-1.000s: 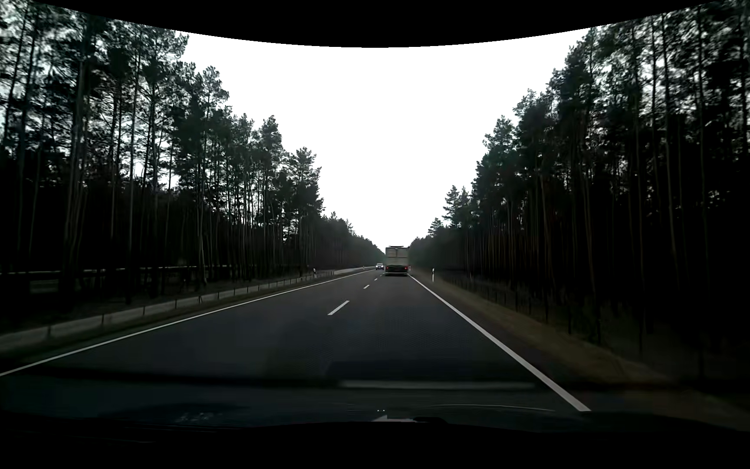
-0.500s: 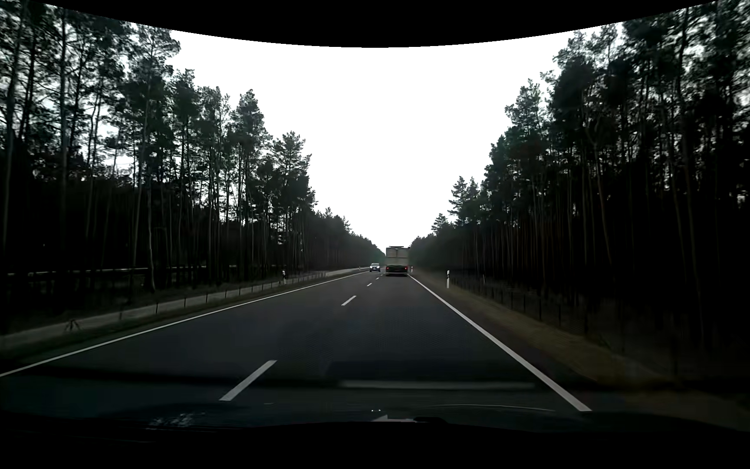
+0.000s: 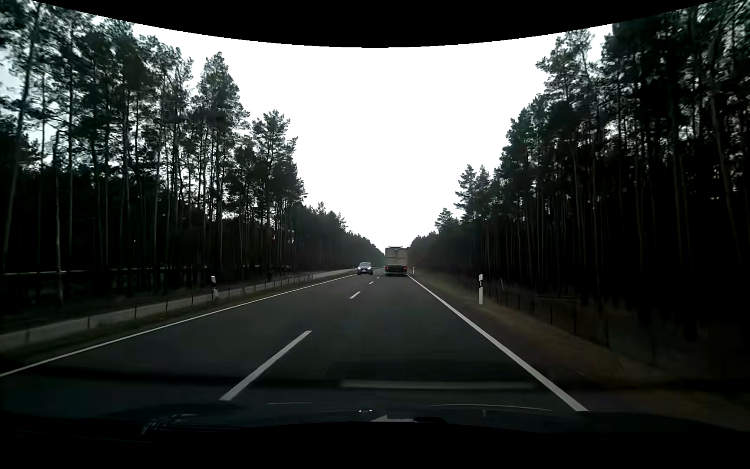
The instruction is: Follow the waypoints while adhering to traffic rules and regulations
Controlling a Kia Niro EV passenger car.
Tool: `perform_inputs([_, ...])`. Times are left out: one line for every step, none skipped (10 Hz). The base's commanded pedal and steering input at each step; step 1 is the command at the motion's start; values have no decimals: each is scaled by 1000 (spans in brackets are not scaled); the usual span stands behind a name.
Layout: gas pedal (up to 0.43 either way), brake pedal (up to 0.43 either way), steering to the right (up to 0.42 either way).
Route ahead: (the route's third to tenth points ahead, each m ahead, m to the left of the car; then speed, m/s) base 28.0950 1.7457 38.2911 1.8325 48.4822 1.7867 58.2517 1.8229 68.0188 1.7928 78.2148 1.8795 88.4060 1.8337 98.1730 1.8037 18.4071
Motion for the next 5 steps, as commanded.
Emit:
perform_inputs([220, 0, 2])
perform_inputs([220, 0, 1])
perform_inputs([220, 0, 1])
perform_inputs([220, 0, 1])
perform_inputs([220, 0, 1])
